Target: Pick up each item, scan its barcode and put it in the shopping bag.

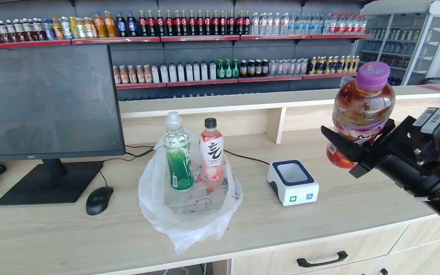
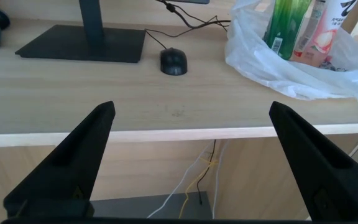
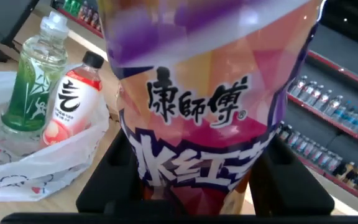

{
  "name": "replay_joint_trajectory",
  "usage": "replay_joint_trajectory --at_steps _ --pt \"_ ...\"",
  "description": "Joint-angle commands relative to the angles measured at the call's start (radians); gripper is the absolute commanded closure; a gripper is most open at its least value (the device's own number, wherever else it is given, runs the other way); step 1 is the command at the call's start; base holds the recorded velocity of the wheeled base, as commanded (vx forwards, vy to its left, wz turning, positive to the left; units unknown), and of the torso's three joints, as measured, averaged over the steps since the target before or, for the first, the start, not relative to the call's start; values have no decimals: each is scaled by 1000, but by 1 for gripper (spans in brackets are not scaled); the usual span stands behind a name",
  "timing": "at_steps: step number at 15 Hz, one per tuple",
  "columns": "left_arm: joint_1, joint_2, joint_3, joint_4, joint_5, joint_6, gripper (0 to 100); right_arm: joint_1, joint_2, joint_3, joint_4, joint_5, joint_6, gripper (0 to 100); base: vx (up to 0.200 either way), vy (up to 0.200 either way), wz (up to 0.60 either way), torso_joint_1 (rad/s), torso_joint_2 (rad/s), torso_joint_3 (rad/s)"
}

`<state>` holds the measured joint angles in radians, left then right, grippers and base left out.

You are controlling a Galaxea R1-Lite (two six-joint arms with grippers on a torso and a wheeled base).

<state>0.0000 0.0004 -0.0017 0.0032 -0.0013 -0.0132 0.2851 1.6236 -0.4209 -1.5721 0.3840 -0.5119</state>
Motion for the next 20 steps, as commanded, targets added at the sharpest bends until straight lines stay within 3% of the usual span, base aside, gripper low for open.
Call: replay_joint_trajectory --at_steps 1,8,15,20 --pt "0 0 0 0 0 -1 0 -32 116 -88 1 125 -178 100 0 0 0 0 0 0" --pt "0 0 0 0 1 -2 0 -20 232 -87 1 300 -711 100 0 0 0 0 0 0" --pt "0 0 0 0 1 -2 0 -21 344 -85 1 460 -836 100 0 0 0 0 0 0" --pt "0 0 0 0 1 -2 0 -20 421 -81 1 490 -901 100 0 0 0 0 0 0"
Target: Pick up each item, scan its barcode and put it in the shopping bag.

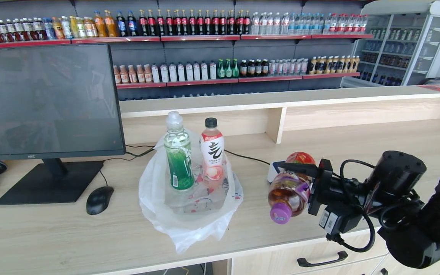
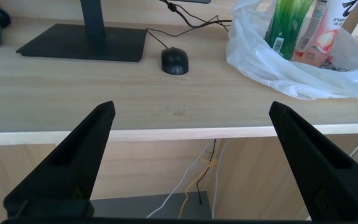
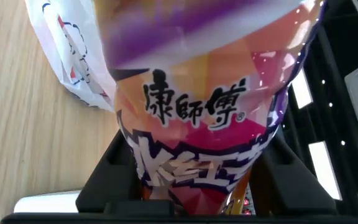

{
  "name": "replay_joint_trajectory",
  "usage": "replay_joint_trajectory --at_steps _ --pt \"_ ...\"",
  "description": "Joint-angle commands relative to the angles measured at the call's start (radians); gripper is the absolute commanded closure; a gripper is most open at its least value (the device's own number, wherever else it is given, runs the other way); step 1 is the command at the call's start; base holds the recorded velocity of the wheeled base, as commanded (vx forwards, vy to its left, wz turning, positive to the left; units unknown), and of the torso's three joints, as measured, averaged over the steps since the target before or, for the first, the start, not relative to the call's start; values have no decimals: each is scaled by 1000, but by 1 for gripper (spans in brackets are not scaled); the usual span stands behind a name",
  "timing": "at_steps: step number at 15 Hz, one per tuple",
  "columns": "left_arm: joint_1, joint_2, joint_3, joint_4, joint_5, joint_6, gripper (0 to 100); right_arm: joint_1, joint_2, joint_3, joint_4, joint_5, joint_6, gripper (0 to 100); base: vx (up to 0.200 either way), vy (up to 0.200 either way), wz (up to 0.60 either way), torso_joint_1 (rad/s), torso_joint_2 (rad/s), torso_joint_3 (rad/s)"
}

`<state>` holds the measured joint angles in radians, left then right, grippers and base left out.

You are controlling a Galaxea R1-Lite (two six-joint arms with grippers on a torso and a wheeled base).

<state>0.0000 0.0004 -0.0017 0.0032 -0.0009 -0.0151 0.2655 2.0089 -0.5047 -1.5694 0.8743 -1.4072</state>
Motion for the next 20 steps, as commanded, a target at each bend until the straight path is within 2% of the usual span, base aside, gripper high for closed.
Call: replay_joint_trajectory --at_steps 1,9,20 --pt "0 0 0 0 -1 0 0 0 37 3 -1 0 -7 100 0 0 0 0 0 0" --pt "2 0 0 0 1 -2 0 -14 25 -11 -1 2 45 100 0 0 0 0 0 0" --pt "0 0 0 0 1 -2 0 -34 28 -2 -1 2 48 100 0 0 0 0 0 0"
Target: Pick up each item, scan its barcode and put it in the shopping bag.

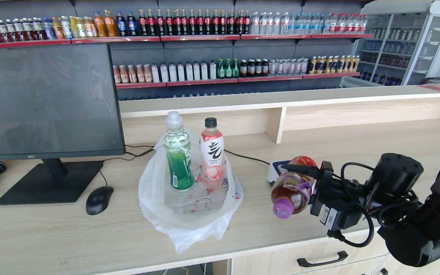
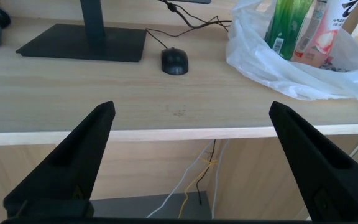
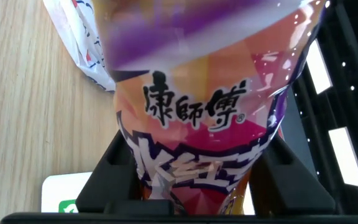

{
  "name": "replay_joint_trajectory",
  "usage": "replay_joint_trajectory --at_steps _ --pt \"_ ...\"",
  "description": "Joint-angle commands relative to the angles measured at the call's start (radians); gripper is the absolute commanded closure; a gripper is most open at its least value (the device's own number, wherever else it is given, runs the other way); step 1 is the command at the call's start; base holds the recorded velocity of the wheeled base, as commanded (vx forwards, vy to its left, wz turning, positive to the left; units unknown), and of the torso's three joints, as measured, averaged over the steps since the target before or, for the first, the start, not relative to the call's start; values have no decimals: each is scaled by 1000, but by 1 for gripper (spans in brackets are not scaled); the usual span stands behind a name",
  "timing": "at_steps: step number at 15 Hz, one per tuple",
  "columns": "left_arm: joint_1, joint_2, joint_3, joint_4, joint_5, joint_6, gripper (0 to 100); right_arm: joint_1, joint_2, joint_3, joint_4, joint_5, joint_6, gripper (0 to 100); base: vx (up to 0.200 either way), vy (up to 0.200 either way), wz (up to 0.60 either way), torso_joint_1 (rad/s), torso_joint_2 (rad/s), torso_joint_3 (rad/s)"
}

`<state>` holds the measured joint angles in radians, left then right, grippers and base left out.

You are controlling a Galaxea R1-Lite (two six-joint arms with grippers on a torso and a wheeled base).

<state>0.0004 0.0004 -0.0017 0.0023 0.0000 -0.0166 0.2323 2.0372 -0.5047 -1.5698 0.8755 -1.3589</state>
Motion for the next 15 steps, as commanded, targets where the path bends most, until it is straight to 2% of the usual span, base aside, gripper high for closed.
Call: replay_joint_trajectory --at_steps 1,10,15 --pt "1 0 0 1 0 0 0 -2 0 -5 -1 0 0 100 0 0 0 0 0 0" --pt "0 0 0 1 -2 1 0 -2 -25 0 -1 0 29 100 0 0 0 0 0 0" --pt "0 0 0 1 -2 3 0 -2 -120 -5 -1 -1 124 100 0 0 0 0 0 0"
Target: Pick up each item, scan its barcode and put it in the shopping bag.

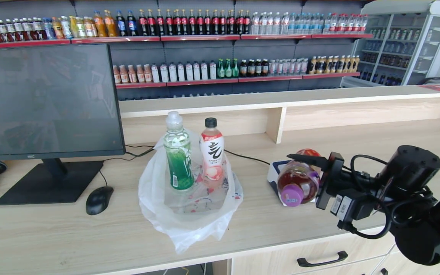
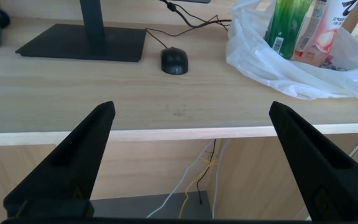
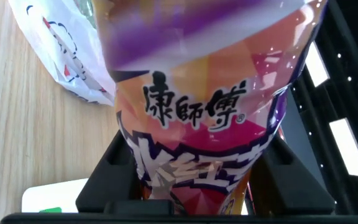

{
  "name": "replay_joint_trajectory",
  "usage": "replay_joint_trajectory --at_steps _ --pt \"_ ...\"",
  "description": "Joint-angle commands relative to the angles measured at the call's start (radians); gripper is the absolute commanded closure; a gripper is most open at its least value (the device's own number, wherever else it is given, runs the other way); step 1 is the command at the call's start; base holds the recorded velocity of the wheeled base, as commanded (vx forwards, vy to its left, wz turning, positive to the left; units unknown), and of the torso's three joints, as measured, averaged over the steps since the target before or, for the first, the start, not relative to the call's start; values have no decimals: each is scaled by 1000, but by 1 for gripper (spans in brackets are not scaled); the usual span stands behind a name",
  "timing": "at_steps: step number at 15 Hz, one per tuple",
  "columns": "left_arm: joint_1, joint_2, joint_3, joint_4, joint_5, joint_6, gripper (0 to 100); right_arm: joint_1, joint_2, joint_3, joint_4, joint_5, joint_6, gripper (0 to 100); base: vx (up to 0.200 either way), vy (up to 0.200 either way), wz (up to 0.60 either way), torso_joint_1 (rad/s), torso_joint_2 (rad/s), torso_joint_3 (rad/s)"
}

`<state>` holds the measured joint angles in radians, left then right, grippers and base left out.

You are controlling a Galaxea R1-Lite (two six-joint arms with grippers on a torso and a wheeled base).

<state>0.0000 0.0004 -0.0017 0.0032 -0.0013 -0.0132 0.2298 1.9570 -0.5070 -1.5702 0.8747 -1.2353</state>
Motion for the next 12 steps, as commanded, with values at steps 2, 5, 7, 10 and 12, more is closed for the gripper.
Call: replay_joint_trajectory --at_steps 2,5,7,10,12 --pt "0 0 0 0 0 -1 0 -6 -87 -2 -1 -2 69 100 0 0 0 0 0 0" --pt "0 0 0 0 0 -1 0 -7 -121 -4 -1 -2 120 100 0 0 0 0 0 0" --pt "0 0 0 0 0 -1 0 -7 -145 -4 -1 -11 166 100 0 0 0 0 0 0" --pt "0 0 0 0 0 -1 0 -6 -231 -13 -1 -149 327 100 0 0 0 0 0 0" --pt "0 0 0 0 1 -1 0 -6 -288 -2 -1 -253 459 100 0 0 0 0 0 0"
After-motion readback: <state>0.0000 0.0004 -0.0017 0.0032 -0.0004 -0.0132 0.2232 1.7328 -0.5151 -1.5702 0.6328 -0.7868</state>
